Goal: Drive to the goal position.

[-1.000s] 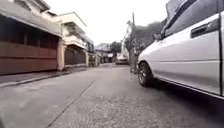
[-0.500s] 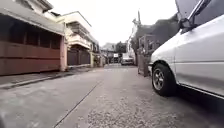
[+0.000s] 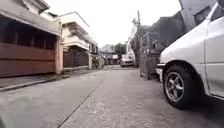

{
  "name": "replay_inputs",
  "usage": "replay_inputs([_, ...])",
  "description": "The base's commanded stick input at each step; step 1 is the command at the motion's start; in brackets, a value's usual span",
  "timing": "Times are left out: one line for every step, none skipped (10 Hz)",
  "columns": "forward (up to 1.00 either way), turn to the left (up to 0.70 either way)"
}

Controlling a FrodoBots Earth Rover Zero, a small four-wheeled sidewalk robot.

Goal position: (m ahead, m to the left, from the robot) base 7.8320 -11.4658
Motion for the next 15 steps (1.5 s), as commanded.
replay_inputs([1.00, 0.00])
replay_inputs([1.00, 0.00])
replay_inputs([1.00, 0.00])
replay_inputs([1.00, 0.00])
replay_inputs([1.00, 0.00])
replay_inputs([1.00, 0.00])
replay_inputs([1.00, 0.00])
replay_inputs([1.00, 0.00])
replay_inputs([1.00, 0.00])
replay_inputs([1.00, 0.00])
replay_inputs([1.00, 0.00])
replay_inputs([1.00, 0.00])
replay_inputs([1.00, 0.00])
replay_inputs([1.00, 0.00])
replay_inputs([1.00, 0.00])
